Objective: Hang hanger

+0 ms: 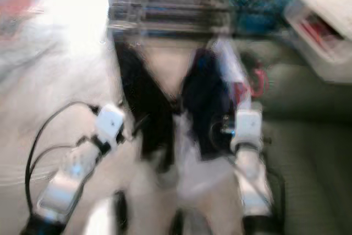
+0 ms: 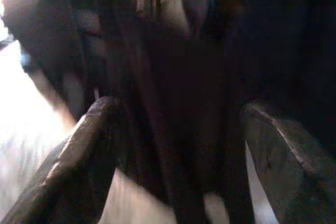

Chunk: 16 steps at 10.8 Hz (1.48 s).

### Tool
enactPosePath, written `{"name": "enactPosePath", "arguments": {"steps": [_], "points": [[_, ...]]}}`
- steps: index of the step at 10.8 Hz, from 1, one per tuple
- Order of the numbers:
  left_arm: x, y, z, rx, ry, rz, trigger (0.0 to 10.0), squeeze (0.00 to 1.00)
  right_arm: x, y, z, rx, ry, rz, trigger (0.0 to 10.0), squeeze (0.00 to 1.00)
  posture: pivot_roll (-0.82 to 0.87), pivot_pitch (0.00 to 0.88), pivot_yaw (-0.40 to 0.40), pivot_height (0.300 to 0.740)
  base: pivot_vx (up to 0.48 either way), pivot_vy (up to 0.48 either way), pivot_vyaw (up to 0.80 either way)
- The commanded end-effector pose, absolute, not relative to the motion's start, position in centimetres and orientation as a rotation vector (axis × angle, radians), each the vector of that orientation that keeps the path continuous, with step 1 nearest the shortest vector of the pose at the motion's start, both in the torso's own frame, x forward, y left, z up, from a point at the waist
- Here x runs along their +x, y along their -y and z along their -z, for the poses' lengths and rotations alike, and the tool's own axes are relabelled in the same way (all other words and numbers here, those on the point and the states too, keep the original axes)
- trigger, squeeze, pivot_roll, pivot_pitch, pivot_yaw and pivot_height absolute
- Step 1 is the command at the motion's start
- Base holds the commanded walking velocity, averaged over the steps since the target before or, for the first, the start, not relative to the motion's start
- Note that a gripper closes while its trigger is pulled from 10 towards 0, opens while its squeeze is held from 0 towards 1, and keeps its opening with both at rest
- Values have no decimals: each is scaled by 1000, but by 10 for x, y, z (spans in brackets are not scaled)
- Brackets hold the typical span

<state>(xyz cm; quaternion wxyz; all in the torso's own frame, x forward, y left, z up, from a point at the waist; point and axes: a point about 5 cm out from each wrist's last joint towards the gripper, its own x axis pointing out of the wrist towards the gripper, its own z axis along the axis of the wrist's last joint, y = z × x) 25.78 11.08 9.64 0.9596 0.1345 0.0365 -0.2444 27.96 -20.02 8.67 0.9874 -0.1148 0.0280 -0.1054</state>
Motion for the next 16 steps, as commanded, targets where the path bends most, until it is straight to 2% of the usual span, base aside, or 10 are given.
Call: {"name": "enactPosePath", "arguments": {"steps": [1, 5, 7, 10, 16], "points": [[259, -106, -100, 283, -57, 514, 10000, 0, 278, 206, -104, -260, 16, 268, 10000, 0, -68, 103, -57, 740, -274, 0, 0], [260, -105, -101, 293, -53, 524, 10000, 0, 270, 228, -94, -279, -80, 409, 10000, 0, -73, 104, -54, 740, -274, 0, 0], [259, -105, -100, 294, -52, 524, 10000, 0, 265, 231, -86, -242, -144, 438, 10000, 0, -73, 104, -54, 740, -279, 0, 0], [259, -104, -101, 299, -50, 528, 10000, 0, 264, 220, -81, -212, -172, 399, 10000, 0, -69, 107, -55, 740, -271, 0, 0], [266, -108, -108, 312, -19, 504, 10000, 0, 273, 209, -84, -179, -157, 342, 10000, 0, -60, 103, -58, 740, 0, 0, 0]]}}
